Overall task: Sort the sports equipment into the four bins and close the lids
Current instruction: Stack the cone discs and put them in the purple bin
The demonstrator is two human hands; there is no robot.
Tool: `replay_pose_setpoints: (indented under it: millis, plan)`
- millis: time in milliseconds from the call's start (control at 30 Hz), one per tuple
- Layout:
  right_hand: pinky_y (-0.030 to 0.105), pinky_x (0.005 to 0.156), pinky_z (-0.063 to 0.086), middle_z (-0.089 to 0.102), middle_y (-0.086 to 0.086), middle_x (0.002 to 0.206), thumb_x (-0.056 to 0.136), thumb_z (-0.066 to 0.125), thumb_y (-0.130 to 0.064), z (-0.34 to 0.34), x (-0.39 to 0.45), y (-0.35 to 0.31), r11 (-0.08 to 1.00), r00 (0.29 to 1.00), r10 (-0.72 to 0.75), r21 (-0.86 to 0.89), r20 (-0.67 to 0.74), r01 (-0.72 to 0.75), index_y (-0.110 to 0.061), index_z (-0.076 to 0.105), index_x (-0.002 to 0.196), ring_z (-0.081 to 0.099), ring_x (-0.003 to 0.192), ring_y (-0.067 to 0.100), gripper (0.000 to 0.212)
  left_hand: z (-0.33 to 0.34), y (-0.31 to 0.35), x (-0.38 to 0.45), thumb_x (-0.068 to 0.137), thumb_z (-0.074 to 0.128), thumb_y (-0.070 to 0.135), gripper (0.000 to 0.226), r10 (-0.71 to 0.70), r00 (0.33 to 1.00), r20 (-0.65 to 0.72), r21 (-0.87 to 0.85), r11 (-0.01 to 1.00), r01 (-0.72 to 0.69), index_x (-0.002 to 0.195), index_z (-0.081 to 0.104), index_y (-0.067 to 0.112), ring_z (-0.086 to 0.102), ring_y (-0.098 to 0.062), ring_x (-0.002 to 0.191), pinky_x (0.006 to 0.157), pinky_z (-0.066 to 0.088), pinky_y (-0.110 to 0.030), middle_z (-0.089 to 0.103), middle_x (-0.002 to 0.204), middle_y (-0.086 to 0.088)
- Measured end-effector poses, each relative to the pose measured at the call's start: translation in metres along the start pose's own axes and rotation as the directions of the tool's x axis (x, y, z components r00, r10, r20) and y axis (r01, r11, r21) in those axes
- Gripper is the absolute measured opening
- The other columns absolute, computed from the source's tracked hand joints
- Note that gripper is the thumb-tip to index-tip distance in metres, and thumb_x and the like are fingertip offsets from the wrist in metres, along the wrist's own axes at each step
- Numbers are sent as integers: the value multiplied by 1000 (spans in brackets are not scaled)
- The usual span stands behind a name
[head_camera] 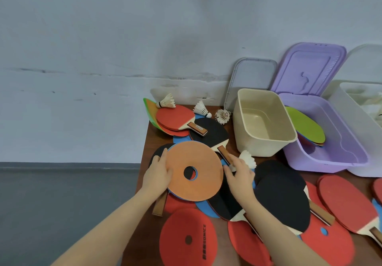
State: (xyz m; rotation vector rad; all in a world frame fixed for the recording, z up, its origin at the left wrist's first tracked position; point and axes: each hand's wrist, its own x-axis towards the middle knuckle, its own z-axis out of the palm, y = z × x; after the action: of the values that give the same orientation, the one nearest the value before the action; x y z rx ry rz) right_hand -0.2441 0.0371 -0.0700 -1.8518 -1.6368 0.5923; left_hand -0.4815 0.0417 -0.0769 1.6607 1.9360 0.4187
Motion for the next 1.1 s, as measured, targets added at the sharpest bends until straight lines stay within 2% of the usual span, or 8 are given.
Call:
replay_pose_setpoints:
  millis: [133, 233, 367, 467, 567, 700, 967, 1100]
  plan:
    - [31, 87, 29, 48, -20, 83, 93, 50, -22, 17, -2, -7, 997, 977, 73, 8, 199, -76, -26, 43, 135, 48, 90, 8, 42, 3, -8, -3, 94, 45, 26, 65, -43, 999, -28, -10, 999, 42, 149, 10, 20, 57, -24, 94, 76, 50, -40, 43, 122, -9]
    - [38, 93, 34, 43, -24, 77, 91, 52, -18, 24, -4, -7, 997, 975, 45, 52, 217, -57, -27, 41, 137, 47, 89, 10, 47, 4, -9, -5, 94, 45, 25, 63, -37, 998, -49, -68, 997, 34, 149, 14, 20, 56, -24, 96, 79, 50, -40, 43, 124, -9]
    - [44, 89, 42, 47, -25, 77, 89, 55, -12, 19, -12, -14, 991, 996, -23, 137, 90, 10, -33, 45, 133, 49, 82, 9, 50, 0, -3, -11, 93, 48, 20, 63, 25, 993, -118, -171, 984, -45, 148, 18, 21, 55, -21, 99, 78, 49, -37, 45, 122, -6]
    - [38, 82, 49, 60, -18, 91, 87, 57, -9, 4, -18, -21, 971, 996, -92, 222, -9, 91, -35, 46, 132, 57, 79, 6, 54, -9, 5, -17, 92, 50, 20, 62, 74, 977, -202, -224, 967, -120, 147, 21, 22, 54, -19, 96, 76, 48, -36, 46, 117, -4]
    - [40, 86, 50, 65, -7, 103, 86, 59, -4, -16, -13, -28, 950, 990, -124, 281, -68, 138, -27, 49, 131, 57, 88, 13, 52, -19, 24, -17, 90, 51, 17, 62, 129, 951, -280, -255, 945, -203, 146, 26, 25, 54, -18, 88, 75, 48, -40, 47, 106, -2]
    - [46, 98, 43, 60, -13, 117, 85, 59, -13, -45, 6, -24, 935, 978, -138, 305, -157, 181, -25, 51, 130, 55, 108, 7, 47, -29, 63, -14, 90, 52, 16, 62, 184, 923, -339, -257, 925, -279, 146, 26, 23, 54, -18, 86, 70, 45, -32, 46, 104, 1]
    - [22, 95, 40, 61, -5, 118, 80, 56, -15, -142, 56, 24, 900, 948, -170, 350, -268, 260, -20, 53, 129, 54, 104, 5, 49, -13, 184, 8, 86, 54, 12, 65, 308, 863, -400, -169, 901, -400, 145, 29, 19, 53, -25, 96, 79, 45, -40, 50, 107, -9]
    - [25, 83, 44, 63, -6, 106, 80, 51, -16, -201, 88, 61, 882, 946, -149, 394, -289, 259, -15, 58, 119, 55, 92, 6, 39, 17, 260, 24, 87, 53, 14, 60, 349, 872, -343, -113, 907, -407, 143, 32, 17, 52, -27, 105, 87, 43, -40, 51, 116, -12]
